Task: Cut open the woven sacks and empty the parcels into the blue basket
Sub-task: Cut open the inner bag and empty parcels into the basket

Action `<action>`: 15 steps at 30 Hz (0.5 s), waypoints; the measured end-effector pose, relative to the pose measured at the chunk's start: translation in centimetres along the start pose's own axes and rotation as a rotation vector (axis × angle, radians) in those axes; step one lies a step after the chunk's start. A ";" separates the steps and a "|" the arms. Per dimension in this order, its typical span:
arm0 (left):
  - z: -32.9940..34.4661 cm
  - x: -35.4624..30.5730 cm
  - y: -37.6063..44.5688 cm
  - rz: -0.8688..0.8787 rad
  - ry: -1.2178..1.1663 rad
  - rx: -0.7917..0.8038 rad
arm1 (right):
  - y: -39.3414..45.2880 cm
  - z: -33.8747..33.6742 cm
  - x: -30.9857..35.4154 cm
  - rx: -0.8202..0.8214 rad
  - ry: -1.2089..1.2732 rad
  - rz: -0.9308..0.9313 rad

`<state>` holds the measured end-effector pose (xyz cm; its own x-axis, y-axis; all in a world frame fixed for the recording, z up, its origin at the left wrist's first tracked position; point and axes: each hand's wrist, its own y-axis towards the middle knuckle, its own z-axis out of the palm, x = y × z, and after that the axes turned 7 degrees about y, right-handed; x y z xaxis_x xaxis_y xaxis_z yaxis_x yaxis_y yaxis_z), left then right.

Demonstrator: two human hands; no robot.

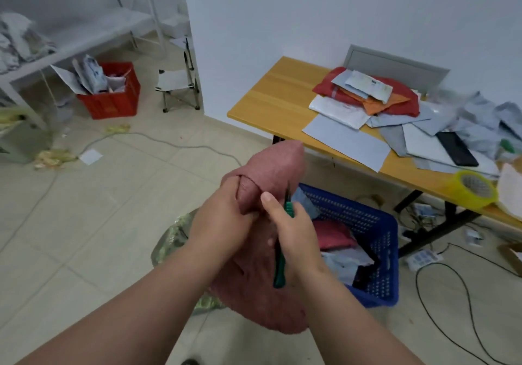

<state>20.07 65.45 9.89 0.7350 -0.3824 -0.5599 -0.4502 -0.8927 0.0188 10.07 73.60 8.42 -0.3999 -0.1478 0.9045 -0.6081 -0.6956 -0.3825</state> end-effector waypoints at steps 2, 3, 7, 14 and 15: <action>-0.7 1.0 0.0 0.160 0.023 0.092 | 0.4 2.3 -0.3 0.082 0.035 0.086; -1.0 1.9 0.2 0.212 0.015 0.156 | 0.9 3.3 -0.5 0.075 0.059 0.112; -4.5 5.8 1.7 -0.040 -0.424 0.293 | 2.5 6.9 -1.8 0.016 0.249 0.135; -11.0 17.6 6.3 -0.401 -0.684 0.330 | 2.1 15.4 -3.7 0.455 0.538 0.361; -11.7 19.2 6.7 -0.455 -0.860 0.465 | 2.1 16.9 -4.2 0.489 0.571 0.401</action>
<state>37.11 49.37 9.01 0.3608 0.4200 -0.8328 -0.5069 -0.6612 -0.5530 22.09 60.84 6.95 -0.8863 -0.1622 0.4338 -0.0342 -0.9112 -0.4106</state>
